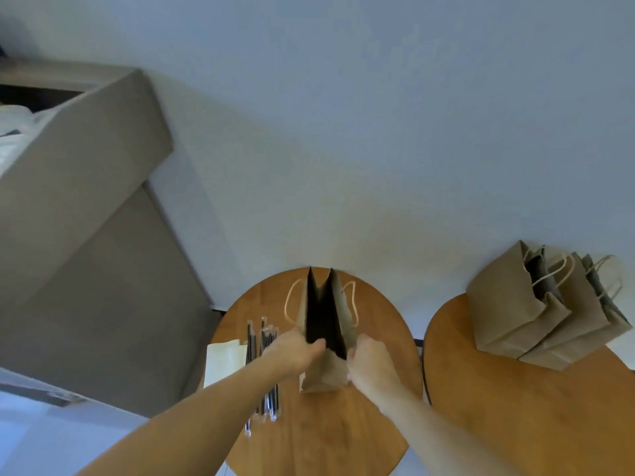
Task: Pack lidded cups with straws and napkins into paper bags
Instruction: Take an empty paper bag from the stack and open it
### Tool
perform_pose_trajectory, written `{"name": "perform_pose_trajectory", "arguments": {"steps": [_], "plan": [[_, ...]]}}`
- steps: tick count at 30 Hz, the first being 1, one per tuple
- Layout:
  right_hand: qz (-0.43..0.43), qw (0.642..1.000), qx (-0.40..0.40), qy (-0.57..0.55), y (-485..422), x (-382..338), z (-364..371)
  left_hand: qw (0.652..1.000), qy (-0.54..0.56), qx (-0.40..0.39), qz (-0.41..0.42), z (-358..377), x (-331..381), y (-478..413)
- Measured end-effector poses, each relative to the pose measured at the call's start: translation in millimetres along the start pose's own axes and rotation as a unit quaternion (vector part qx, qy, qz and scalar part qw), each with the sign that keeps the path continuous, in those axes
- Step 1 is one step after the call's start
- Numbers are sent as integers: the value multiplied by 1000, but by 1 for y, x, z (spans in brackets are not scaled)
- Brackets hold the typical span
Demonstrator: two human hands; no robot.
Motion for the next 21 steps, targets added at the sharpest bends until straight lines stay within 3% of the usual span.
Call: {"name": "perform_pose_trajectory", "arguments": {"steps": [5,9,15,21], "plan": [[26,996,-74,35,-3,12,23,997,1,-31,-67,22,-32,-10],[38,984,-125,123,-10,9,19,995,20,-42,-89,27,-34,-12],[34,985,-103,134,-25,1,8,994,-4,-16,-106,17,-27,-19],[35,990,-63,123,-28,21,-6,983,-117,42,-138,-2,-37,-21]]}}
Point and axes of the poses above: each hand's wrist, its own y-axis away from the middle knuckle, its own z-axis out of the palm, x = y × z, the point moved 8 cm from there along -y, towards the middle knuckle, and after that the axes turned 13 degrees about -x, right-handed, at the moved point
